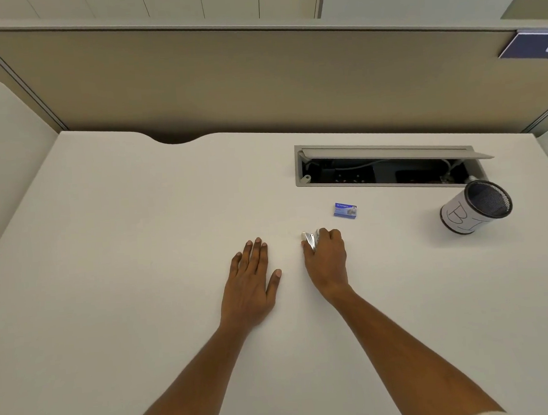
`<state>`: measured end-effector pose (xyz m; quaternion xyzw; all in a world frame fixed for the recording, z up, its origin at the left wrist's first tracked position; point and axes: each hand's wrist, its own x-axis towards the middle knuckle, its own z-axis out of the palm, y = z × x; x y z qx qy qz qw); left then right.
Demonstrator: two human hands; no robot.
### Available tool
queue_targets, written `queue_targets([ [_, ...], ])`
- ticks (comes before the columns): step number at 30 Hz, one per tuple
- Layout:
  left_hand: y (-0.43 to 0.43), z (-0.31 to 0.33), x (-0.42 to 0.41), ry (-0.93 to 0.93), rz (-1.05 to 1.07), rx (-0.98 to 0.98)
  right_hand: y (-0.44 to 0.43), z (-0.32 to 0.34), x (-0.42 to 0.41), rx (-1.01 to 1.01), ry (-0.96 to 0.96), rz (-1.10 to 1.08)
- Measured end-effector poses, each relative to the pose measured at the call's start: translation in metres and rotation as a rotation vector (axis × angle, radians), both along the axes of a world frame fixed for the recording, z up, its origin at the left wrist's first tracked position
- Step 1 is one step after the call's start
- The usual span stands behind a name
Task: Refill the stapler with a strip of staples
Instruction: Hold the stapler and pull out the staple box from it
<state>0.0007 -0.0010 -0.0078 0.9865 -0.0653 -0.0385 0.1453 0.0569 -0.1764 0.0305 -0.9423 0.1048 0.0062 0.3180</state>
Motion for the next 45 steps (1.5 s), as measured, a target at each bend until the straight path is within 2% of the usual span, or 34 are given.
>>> queue_targets([
  [3,0.000,-0.001,0.000,0.002,-0.005,0.012,-0.002,0.001,-0.006,0.030,0.000,0.020],
  [7,0.001,0.000,-0.001,0.018,-0.012,0.013,-0.011,0.007,-0.020,0.183,-0.019,0.029],
  [13,0.000,0.007,-0.005,0.073,-0.003,-0.083,-0.028,0.041,-0.052,0.667,0.093,0.046],
  [23,0.006,0.050,-0.015,0.194,0.050,-0.269,-0.056,0.149,-0.090,1.351,0.239,0.167],
  [26,0.005,0.066,-0.013,0.138,0.030,-0.286,-0.059,0.181,-0.096,1.543,0.261,0.222],
  [30,-0.004,0.099,-0.016,0.041,0.010,-0.325,-0.058,0.213,-0.108,1.643,0.266,0.292],
  [33,-0.020,0.143,-0.022,-0.018,0.034,-0.530,-0.055,0.225,-0.117,1.681,0.271,0.329],
  [36,-0.037,0.199,-0.037,-0.097,0.047,-0.884,-0.053,0.233,-0.124,1.740,0.285,0.388],
  [39,-0.049,0.254,-0.057,-0.012,-0.027,-1.278,-0.051,0.243,-0.128,1.786,0.303,0.438],
  [42,-0.051,0.292,-0.074,0.062,-0.126,-1.437,-0.050,0.254,-0.131,1.783,0.315,0.502],
  [45,-0.052,0.308,-0.083,0.126,-0.090,-1.555,-0.048,0.264,-0.135,1.764,0.322,0.551],
])
